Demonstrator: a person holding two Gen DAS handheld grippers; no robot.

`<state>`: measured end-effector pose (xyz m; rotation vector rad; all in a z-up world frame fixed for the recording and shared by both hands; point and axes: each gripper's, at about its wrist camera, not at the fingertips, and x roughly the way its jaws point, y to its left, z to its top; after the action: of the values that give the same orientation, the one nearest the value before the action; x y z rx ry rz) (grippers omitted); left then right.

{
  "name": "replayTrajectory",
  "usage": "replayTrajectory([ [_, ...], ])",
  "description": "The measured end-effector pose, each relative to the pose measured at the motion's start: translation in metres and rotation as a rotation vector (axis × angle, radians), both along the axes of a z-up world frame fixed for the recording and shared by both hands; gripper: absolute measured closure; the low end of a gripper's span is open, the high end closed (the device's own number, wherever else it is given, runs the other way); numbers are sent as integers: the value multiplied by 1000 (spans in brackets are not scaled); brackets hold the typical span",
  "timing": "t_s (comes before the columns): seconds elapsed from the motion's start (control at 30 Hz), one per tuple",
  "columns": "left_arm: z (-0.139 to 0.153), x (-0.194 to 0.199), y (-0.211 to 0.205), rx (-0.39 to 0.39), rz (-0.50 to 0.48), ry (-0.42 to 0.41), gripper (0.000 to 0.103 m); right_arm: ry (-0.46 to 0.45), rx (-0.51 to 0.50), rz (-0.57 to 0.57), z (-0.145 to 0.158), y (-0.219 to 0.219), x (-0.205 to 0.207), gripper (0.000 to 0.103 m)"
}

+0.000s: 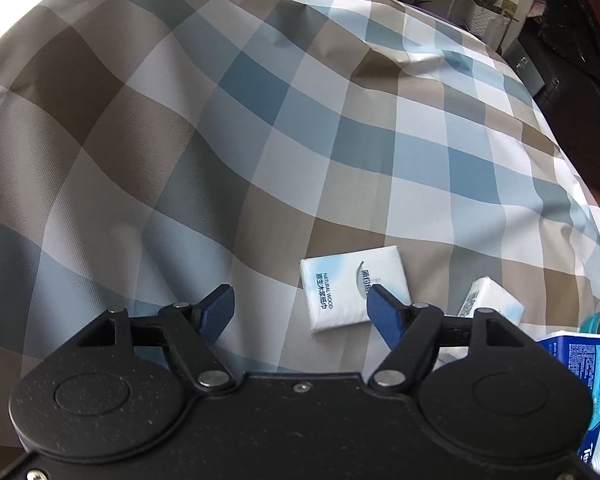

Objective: Organize soft objects
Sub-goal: 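Lower the right tool onto a white tissue pack and close around it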

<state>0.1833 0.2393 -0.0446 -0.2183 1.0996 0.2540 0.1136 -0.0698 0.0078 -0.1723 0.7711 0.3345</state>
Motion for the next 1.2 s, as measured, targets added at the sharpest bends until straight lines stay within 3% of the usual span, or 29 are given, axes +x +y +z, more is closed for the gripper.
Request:
replayTrajectory([
  [0.13, -1, 2, 6, -23, 16, 6, 34, -30, -1, 105, 0, 33, 4, 26],
  [0.3, -1, 2, 14, -24, 45, 4, 34, -55, -6, 218, -13, 74, 16, 7],
  [0.37, -2, 2, 17, -31, 53, 6, 34, -60, -16, 248, -21, 89, 21, 4],
  [0.6, -6, 4, 17, -41, 48, 12, 34, -16, -94, 331, -60, 127, 45, 4],
  [0.97, -18, 7, 16, -76, 36, 38, 34, 83, -139, 396, -93, 144, 62, 5],
  [1.2, -22, 8, 17, -84, 35, 42, 33, 137, -163, 396, -105, 151, 74, 15],
])
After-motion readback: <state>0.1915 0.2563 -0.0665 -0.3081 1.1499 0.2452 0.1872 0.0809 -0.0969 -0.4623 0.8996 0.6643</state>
